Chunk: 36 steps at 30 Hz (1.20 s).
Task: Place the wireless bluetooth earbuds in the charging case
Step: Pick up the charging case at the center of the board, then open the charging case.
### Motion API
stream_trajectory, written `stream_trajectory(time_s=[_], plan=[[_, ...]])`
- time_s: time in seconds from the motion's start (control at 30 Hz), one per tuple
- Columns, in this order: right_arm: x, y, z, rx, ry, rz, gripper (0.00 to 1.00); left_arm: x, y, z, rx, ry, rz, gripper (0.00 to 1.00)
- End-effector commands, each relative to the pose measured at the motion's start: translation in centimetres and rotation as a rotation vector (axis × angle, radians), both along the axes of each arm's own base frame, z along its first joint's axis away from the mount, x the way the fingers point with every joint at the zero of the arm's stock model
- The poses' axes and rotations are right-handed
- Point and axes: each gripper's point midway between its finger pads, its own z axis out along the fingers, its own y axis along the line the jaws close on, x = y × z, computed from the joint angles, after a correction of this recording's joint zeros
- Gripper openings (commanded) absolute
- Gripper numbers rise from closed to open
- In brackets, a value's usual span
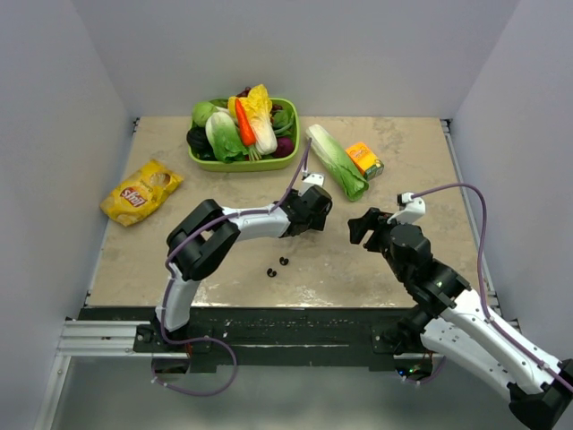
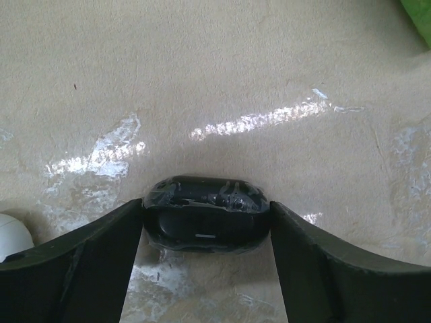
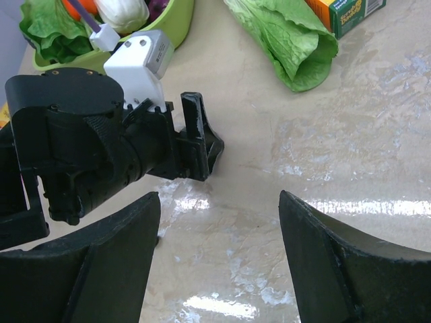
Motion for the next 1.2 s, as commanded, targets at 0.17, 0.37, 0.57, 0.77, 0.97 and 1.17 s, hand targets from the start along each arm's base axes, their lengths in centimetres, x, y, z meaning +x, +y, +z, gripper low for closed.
stream_trajectory(time_s=[0.17,0.37,0.57,0.77,0.97,1.17], plan=[[-0.1,-0.5,0.4,-0.003,-0.014,-0.011,0.74,-0.7,1.3,-2.2,0.069,0.042,-0.005,0.47],[0.0,-0.5,3.1,0.008,-0.055,-0.005,0.75,-0.8,1.7,3.0,-0.079,-0.11,-0.014,0.0],[0.1,1.9,7.2,-0.017,-0.091,0.13,0.74,-4.8,2.2,13.5,-0.411,-0.382,-0.216,0.0],[-1.7,8.6,8.5,-0.033,-0.083,0.533,0.73,-15.6,4.5,16.3,-0.646,-0.667,-0.667,0.0],[-4.2,12.7,7.7,0.003,-0.051,0.737,0.81,-19.0,6.7,17.7,-0.679,-0.848,-0.769,0.0],[-6.2,16.4,4.2,-0.093,0.065,0.814,0.82,-20.5,6.7,18.4,-0.618,-0.94,-0.838,0.0]])
